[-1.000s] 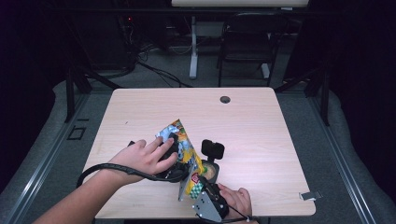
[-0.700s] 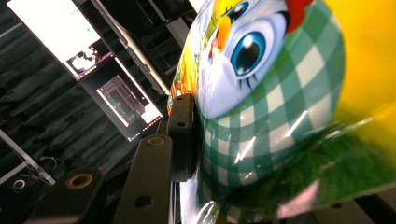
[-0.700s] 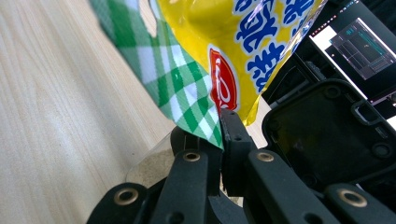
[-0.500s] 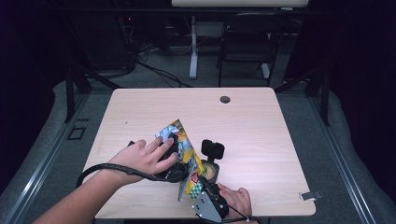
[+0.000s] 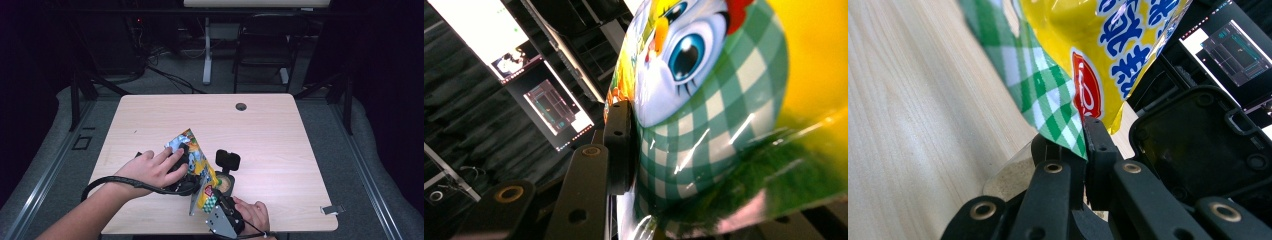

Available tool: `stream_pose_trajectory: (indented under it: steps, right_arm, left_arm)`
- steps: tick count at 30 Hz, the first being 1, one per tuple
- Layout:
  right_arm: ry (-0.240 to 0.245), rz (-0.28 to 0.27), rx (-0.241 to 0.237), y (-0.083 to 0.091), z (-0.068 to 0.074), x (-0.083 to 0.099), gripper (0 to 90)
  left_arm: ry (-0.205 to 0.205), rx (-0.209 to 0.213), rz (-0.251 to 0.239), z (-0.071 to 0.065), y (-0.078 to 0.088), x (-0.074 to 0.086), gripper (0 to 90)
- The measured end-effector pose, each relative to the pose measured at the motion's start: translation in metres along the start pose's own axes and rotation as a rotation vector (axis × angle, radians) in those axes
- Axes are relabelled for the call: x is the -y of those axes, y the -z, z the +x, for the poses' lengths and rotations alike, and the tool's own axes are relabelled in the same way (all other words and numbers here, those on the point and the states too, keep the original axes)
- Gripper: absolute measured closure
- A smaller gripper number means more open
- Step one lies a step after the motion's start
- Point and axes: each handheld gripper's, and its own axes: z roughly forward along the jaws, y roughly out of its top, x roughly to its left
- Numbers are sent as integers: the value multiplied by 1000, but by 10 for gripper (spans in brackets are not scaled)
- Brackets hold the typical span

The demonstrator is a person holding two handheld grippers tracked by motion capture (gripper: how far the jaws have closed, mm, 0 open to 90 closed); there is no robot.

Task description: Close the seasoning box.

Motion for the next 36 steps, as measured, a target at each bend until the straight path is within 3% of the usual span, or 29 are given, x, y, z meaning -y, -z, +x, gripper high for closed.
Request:
stream_pose_trajectory:
  steps: [9,23,36]
  right_arm:
    - [4,1,-3,0,1,-1,884]
    - [-2,-3,0,0,1,-1,884]
    - [10,-2,1,0,2,-1,883]
  left_arm:
    - [24,12,-2,-6,-2,2,720]
    - [4,-3,2,-2,0,0,720]
    - [59,17,-4,-10,-3,4,742]
